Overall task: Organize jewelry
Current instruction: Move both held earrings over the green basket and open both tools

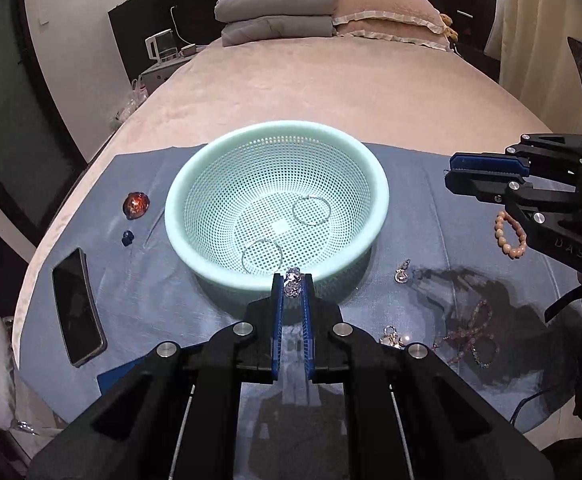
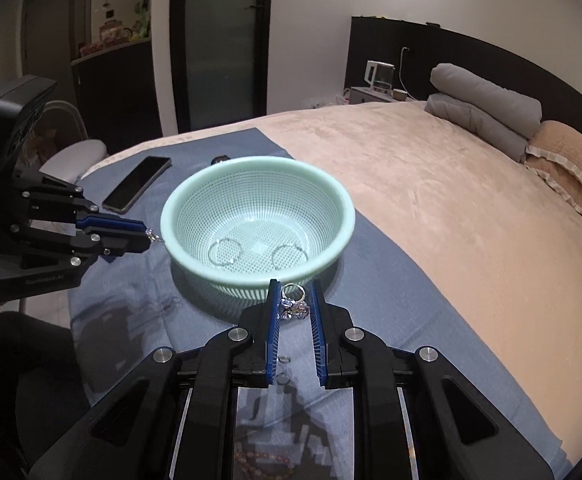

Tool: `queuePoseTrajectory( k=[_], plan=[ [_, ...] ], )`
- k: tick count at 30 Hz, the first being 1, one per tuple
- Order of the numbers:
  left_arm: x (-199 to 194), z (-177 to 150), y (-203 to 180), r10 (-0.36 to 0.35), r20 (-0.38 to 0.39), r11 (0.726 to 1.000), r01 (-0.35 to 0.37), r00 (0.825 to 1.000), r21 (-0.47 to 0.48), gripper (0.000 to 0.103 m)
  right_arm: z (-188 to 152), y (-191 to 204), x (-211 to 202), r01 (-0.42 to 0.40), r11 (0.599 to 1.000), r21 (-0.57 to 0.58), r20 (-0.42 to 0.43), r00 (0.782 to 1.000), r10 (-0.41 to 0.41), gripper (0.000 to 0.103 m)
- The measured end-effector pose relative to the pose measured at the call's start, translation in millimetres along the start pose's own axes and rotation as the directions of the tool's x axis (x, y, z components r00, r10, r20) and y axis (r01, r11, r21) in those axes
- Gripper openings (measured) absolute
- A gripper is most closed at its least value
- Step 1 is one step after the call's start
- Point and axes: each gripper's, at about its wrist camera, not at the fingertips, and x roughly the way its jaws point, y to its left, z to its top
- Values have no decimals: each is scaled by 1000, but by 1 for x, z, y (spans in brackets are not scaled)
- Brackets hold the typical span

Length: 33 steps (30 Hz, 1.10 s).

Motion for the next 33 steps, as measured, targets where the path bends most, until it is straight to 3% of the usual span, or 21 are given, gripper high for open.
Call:
queuePoseTrajectory(
  k=[10,20,30,31,32,33],
  plan=[
    [32,23,14,6,-19,999,-5,1000,33,9,27,5,40,-34,999,-19,4,999,34,14],
    [76,24,34,-21,-62,1000,21,998,7,9,27,1,92,-54,998,12,-52,997,54,14],
    [71,21,37,-15,-51,1000,14,999,-11,11,29,-2,89,-33,999,35,-44,998,34,16],
    [67,21,37,-13,-46,1000,13,999,-13,13,29,-3,85,-24,999,38,-43,999,26,23],
    [63,21,37,-7,-38,1000,7,999,-14,23,29,-5,81,-16,999,41,-39,999,17,38],
    [58,20,36,2,-30,1000,-2,1000,-15,36,28,-6,76,-7,999,46,-29,1000,8,45]
  ],
)
